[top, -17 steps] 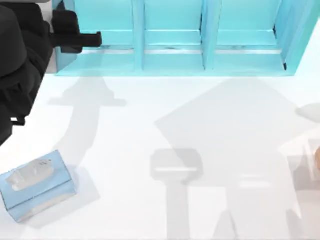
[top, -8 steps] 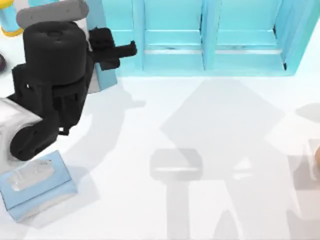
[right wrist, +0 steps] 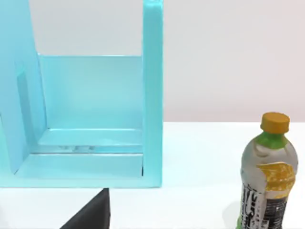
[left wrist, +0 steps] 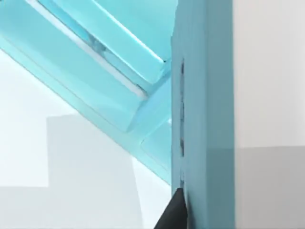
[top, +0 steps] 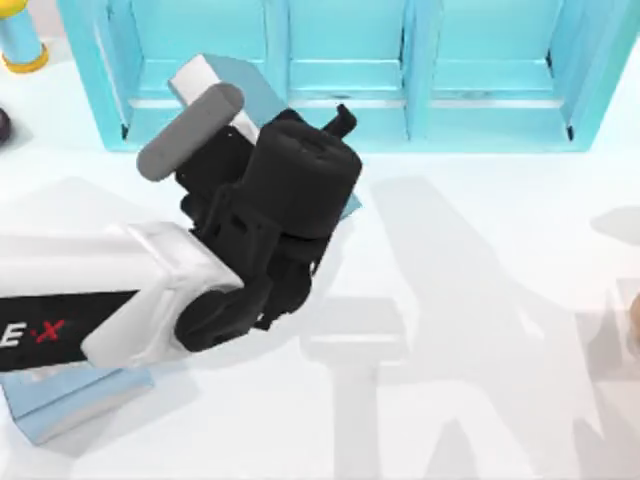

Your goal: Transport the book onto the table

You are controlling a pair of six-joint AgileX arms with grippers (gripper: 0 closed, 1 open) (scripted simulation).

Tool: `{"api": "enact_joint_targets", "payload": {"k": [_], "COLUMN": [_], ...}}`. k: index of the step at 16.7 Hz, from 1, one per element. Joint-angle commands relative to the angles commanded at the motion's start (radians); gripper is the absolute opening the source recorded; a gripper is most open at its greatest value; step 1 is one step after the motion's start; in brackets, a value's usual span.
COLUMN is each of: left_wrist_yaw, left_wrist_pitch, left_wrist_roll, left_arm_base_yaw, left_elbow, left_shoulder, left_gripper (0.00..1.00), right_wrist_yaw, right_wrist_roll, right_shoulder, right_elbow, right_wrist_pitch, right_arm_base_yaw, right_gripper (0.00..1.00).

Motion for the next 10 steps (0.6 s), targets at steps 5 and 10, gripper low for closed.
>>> {"api": "enact_joint_targets", "payload": {"k": [5,10], "left_wrist_yaw": [-0.165,-0.302], "left_wrist_pitch": [-0.046,-0.099], "left_wrist_roll": [-0.517,-0.937], "left_arm_base_yaw": [-0.152,-0.284], "left_elbow": [0.069,0.113], "left_shoulder": [0.119,0.213], "left_gripper": [0.00,0.00], "right_wrist_yaw": [0.000,0.000], "right_wrist_roll": [0.000,0.000], "right_shoulder": [0.000,0.000], "right_elbow": [0.000,0.000], "right_wrist_pitch": [0.000,0.000], "right_arm_base_yaw": [0.000,0.000], "right_gripper": [1.00,1.00]}}
